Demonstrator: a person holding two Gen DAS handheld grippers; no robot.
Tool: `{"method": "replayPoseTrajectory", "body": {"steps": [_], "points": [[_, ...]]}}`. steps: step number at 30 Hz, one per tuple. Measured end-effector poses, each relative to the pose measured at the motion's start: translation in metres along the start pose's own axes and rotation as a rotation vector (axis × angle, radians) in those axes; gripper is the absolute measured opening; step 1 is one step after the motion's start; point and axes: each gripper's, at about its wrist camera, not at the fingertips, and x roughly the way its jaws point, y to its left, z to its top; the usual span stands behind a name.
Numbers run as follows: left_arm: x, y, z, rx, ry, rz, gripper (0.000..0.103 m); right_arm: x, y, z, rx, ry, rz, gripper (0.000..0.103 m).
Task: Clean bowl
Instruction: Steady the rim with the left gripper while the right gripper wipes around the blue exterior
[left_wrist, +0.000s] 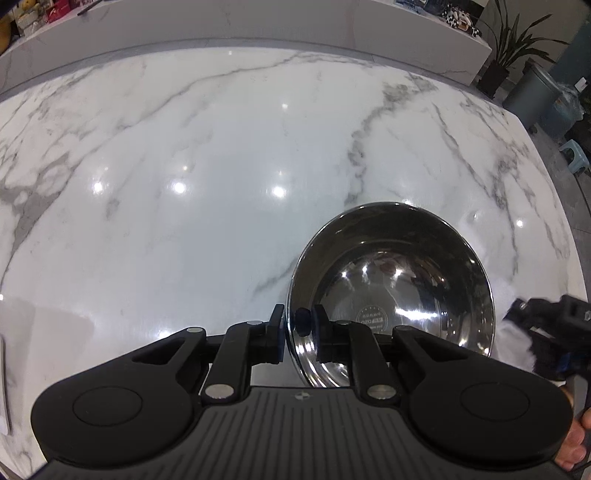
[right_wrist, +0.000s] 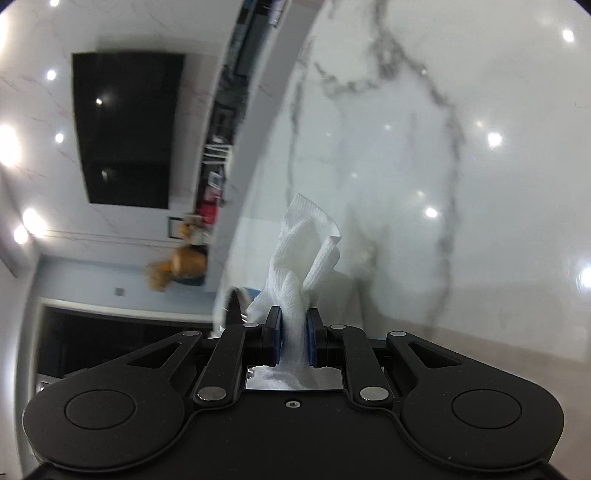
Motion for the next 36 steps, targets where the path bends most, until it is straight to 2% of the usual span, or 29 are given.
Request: {"method": "replayPoseTrajectory", "body": {"steps": [5, 8, 9, 11, 15, 18, 22, 25, 30, 33, 36], "points": [[0.001, 0.002, 0.000, -0.027, -0.012, -0.007, 0.014, 0.011, 0.000, -0.007, -0.021, 0.053, -0.099, 0.012], [0.001, 0.001, -0.002, -0.040, -0.007, 0.000, 0.015, 0.013, 0.004, -0.007, -0.037, 0.058, -0.112, 0.012], [0.002, 0.002, -0.003, -0.058, 0.006, -0.009, 0.018, 0.013, 0.004, -0.007, -0.033, 0.058, -0.111, 0.012], [0.005, 0.005, -0.006, -0.100, 0.037, -0.025, 0.035, 0.013, 0.005, -0.007, -0.033, 0.058, -0.111, 0.012], [0.004, 0.005, -0.014, -0.125, 0.059, -0.004, 0.038, 0.014, 0.007, -0.008, -0.039, 0.058, -0.113, 0.012], [0.001, 0.005, -0.017, -0.124, 0.061, -0.012, 0.037, 0.010, 0.006, -0.008, -0.047, 0.059, -0.117, 0.012], [-0.003, 0.003, -0.016, -0.087, 0.058, -0.023, 0.016, 0.009, 0.012, -0.009, -0.081, 0.048, -0.126, 0.013], [-0.005, 0.001, -0.015, -0.038, 0.059, -0.014, 0.015, 0.003, 0.015, -0.007, -0.085, 0.016, -0.098, 0.013], [-0.007, 0.008, -0.010, -0.021, 0.048, 0.000, 0.012, -0.010, 0.020, -0.003, -0.092, -0.049, 0.019, 0.013], [-0.008, 0.012, -0.006, -0.013, 0.036, 0.030, 0.012, -0.010, 0.021, -0.002, -0.082, -0.047, 0.080, 0.013], [-0.008, 0.013, -0.005, -0.008, 0.024, 0.030, 0.012, -0.004, 0.025, -0.004, -0.094, -0.020, 0.095, 0.013]]}}
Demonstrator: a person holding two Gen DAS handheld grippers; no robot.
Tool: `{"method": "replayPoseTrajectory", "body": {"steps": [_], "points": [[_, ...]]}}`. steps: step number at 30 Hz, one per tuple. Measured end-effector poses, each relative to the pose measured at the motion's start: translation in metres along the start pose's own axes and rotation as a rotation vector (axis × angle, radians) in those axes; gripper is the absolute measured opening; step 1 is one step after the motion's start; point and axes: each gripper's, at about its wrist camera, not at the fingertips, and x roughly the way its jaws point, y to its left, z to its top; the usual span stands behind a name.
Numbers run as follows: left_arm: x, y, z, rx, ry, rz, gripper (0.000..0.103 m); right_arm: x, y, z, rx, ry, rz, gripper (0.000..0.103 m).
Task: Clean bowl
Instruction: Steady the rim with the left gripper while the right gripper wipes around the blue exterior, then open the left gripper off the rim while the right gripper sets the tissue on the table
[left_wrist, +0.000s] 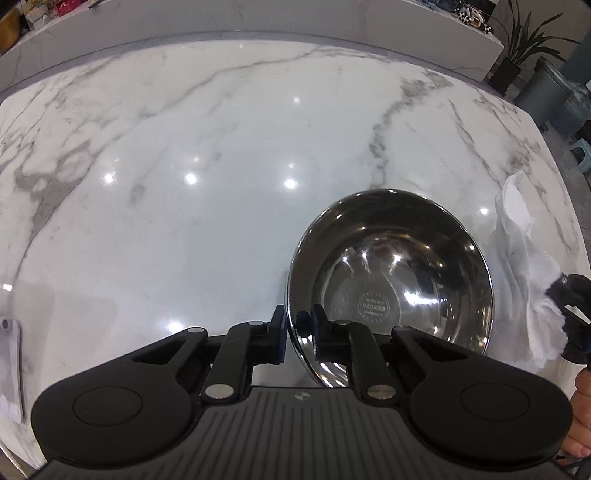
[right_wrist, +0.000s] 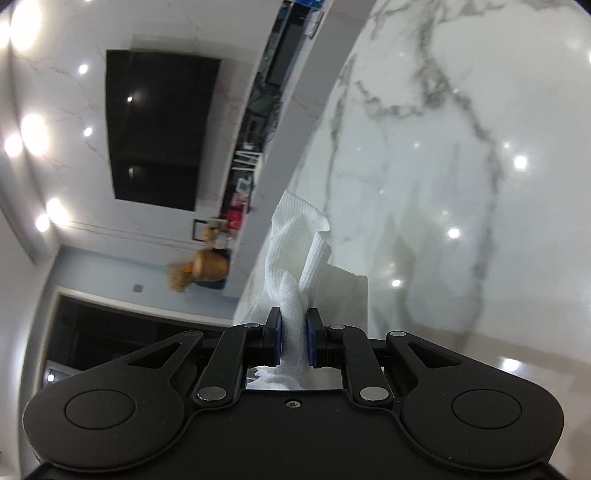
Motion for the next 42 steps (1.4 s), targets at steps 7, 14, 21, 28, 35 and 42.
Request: {"method": "replayPoseTrajectory", "body": {"steps": [7, 14, 21, 28, 35, 42], "points": [[0.001, -0.001, 0.002, 0.013, -0.027, -0.004, 0.012, 0.012, -0.003, -0.003, -0.011, 0.049, -0.090, 0.013], [0.004, -0.006, 0.004, 0.035, -0.041, -0.014, 0.013, 0.019, -0.005, -0.009, -0.021, 0.092, -0.186, 0.013], [0.007, -0.010, 0.005, 0.013, -0.037, -0.043, 0.013, 0.020, -0.008, -0.017, -0.034, 0.118, -0.252, 0.013], [0.005, -0.009, -0.007, -0.086, 0.006, -0.008, 0.026, 0.021, -0.008, -0.016, -0.023, 0.120, -0.244, 0.013], [-0.005, -0.021, -0.014, 0.008, -0.002, 0.024, 0.015, 0.006, -0.006, -0.011, -0.024, 0.052, -0.193, 0.013], [-0.006, -0.019, -0.006, 0.084, -0.044, 0.065, 0.011, -0.012, -0.006, -0.004, 0.021, -0.034, -0.010, 0.013]]}}
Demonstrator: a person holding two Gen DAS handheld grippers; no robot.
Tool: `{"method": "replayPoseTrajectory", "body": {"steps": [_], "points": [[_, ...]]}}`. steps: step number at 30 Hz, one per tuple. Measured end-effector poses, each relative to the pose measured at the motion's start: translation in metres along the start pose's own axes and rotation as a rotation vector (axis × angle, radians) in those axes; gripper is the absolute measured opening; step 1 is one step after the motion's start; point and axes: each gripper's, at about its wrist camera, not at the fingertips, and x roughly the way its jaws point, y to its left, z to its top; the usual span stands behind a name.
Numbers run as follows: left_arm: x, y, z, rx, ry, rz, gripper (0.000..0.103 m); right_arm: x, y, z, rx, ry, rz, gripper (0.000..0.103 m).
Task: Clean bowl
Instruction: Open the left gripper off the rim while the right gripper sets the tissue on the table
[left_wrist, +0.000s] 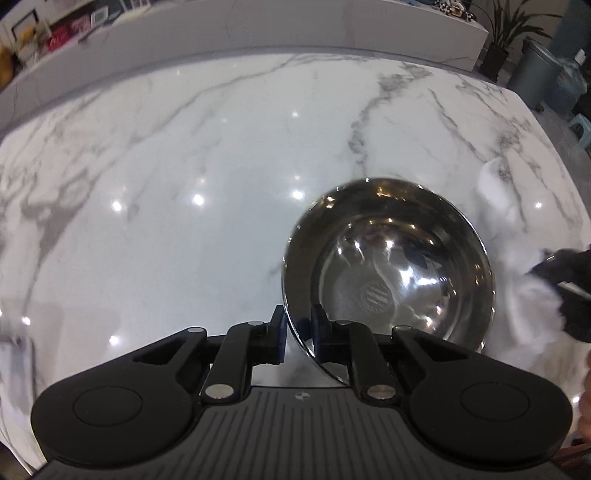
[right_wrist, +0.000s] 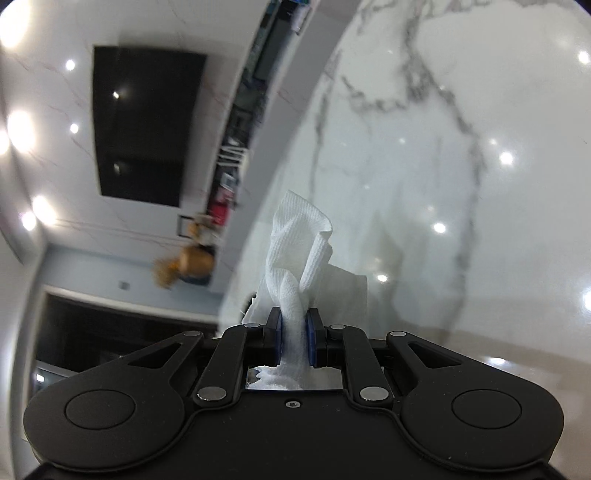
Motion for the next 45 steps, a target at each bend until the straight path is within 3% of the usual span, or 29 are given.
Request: {"method": "replayPoseTrajectory", "body": {"steps": [3, 14, 23, 28, 32, 37, 43, 45], "points": [[0.001, 0.005, 0.005, -0.013, -0.009, 0.012, 0.011, 0.000, 0.002, 0.000, -0.009, 0.010, 0.035, 0.013], [0.003, 0.003, 0.006, -0.003, -0.035, -0.002, 0.011, 0.009, 0.001, 0.000, -0.010, 0.048, -0.024, 0.013], [0.003, 0.005, 0.003, -0.023, -0.042, -0.018, 0.011, 0.024, 0.002, -0.009, -0.048, 0.090, -0.166, 0.013], [0.003, 0.007, 0.001, -0.035, -0.048, -0.028, 0.011, 0.032, 0.013, -0.021, -0.158, 0.131, -0.256, 0.013], [-0.004, 0.017, -0.002, -0.087, -0.073, -0.083, 0.011, 0.030, 0.022, -0.027, -0.231, 0.125, -0.289, 0.013], [-0.026, 0.030, -0.009, -0.114, -0.138, -0.145, 0.028, 0.011, 0.045, -0.035, -0.382, 0.027, -0.366, 0.013], [-0.042, 0.052, -0.021, -0.156, -0.207, -0.261, 0.048, -0.002, 0.074, -0.061, -0.708, -0.071, -0.617, 0.013], [-0.043, 0.058, -0.025, -0.173, -0.225, -0.299, 0.052, 0.000, 0.072, -0.066, -0.746, -0.049, -0.683, 0.013]]}}
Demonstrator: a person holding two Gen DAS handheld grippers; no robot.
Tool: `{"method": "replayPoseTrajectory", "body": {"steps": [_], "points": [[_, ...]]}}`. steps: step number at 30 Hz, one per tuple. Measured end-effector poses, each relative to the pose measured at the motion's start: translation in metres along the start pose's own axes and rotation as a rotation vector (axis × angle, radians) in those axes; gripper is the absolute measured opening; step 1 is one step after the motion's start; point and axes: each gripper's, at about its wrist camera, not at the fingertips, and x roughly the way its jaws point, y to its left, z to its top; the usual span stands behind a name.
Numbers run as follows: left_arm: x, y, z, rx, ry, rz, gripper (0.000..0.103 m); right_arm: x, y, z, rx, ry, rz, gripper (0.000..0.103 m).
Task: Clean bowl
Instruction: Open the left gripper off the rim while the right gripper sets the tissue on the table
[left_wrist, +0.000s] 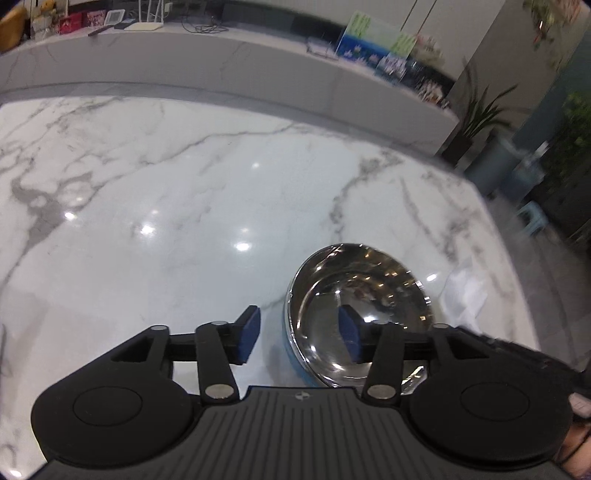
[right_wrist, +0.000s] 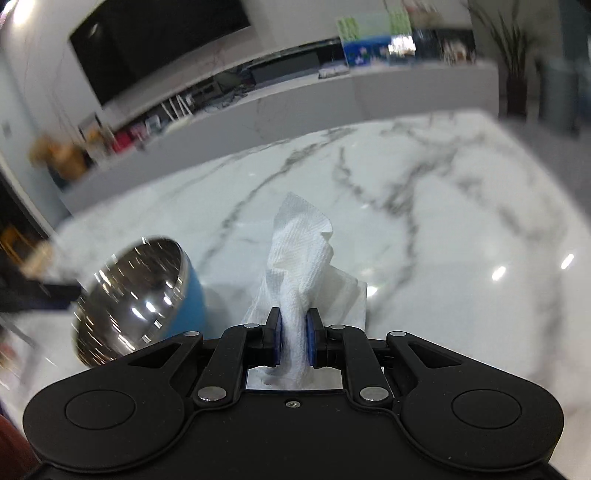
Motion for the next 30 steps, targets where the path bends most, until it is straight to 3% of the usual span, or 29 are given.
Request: {"method": "replayPoseTrajectory", "body": {"steps": [2, 10, 16, 17, 20, 26, 30], "points": [[-0.002, 0.008, -0.004, -0.018, -0.022, -0.029, 0.057, 0.006, 0.000, -0.004, -0.006, 0.044, -0.031, 0.013], [-0.006, 0.019, -0.016, -0.002, -0.098, -0.132, 0.058, 0.011, 0.013, -0.009, -0.114, 0.076, -0.115, 0.013], [-0.009, 0.017, -0.021, 0.031, -0.124, -0.160, 0.072, 0.013, 0.016, -0.007, -0.128, 0.069, -0.139, 0.014], [-0.009, 0.016, -0.021, 0.036, -0.126, -0.166, 0.073, 0.013, 0.015, -0.007, -0.122, 0.068, -0.138, 0.018], [-0.013, 0.017, -0.024, 0.048, -0.143, -0.183, 0.074, 0.014, 0.015, -0.005, -0.100, 0.079, -0.096, 0.046], [-0.018, 0.016, -0.029, 0.070, -0.172, -0.183, 0.082, -0.004, 0.030, -0.009, -0.165, 0.006, -0.152, 0.050], [-0.024, 0.007, -0.029, 0.123, -0.173, -0.182, 0.082, -0.029, 0.033, -0.011, -0.111, -0.082, -0.112, 0.073]]}}
